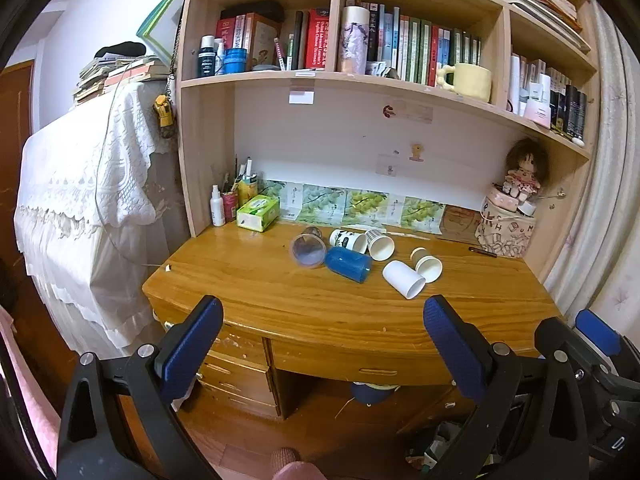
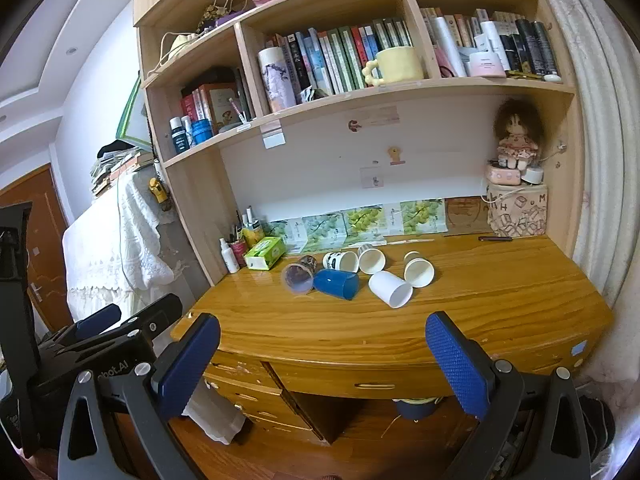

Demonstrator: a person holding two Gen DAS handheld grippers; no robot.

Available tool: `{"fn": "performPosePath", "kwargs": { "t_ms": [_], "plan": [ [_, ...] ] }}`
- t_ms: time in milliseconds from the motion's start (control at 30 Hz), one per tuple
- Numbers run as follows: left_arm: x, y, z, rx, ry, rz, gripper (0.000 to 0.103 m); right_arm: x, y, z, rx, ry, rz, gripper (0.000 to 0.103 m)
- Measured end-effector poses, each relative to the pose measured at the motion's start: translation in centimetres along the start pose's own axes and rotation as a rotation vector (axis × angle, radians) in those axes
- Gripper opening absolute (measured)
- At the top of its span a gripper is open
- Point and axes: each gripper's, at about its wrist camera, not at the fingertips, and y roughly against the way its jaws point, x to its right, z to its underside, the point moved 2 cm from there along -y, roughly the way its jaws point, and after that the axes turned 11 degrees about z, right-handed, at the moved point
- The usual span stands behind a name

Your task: Flip cup upright

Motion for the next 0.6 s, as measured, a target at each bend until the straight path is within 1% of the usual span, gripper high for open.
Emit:
{"fn": "performPosePath", "kwargs": {
  "t_ms": [133, 167, 300, 600],
  "plan": [
    [-0.5, -0.6, -0.3, -0.009, 0.013, -0.002, 0.101, 0.1, -0.1, -0.1, 0.0, 0.006, -0.012, 0.103],
    [0.4, -0.2, 0.3, -0.01, 0.009, 0.008, 0.101, 0.2, -0.1, -0.1, -0.001, 0.006, -0.013, 0.103],
    [0.7, -1.0, 0.1, -0.028, 0.014, 0.03, 0.101, -0.1, -0.1, 0.0, 0.001, 0.004, -0.005, 0.103],
    [2.0, -3.1, -0.1, -0.067, -0.017, 0.05, 0.101, 1.5, -1.0, -0.3, -0.011, -0.031, 0.012, 0.103]
  ]
}}
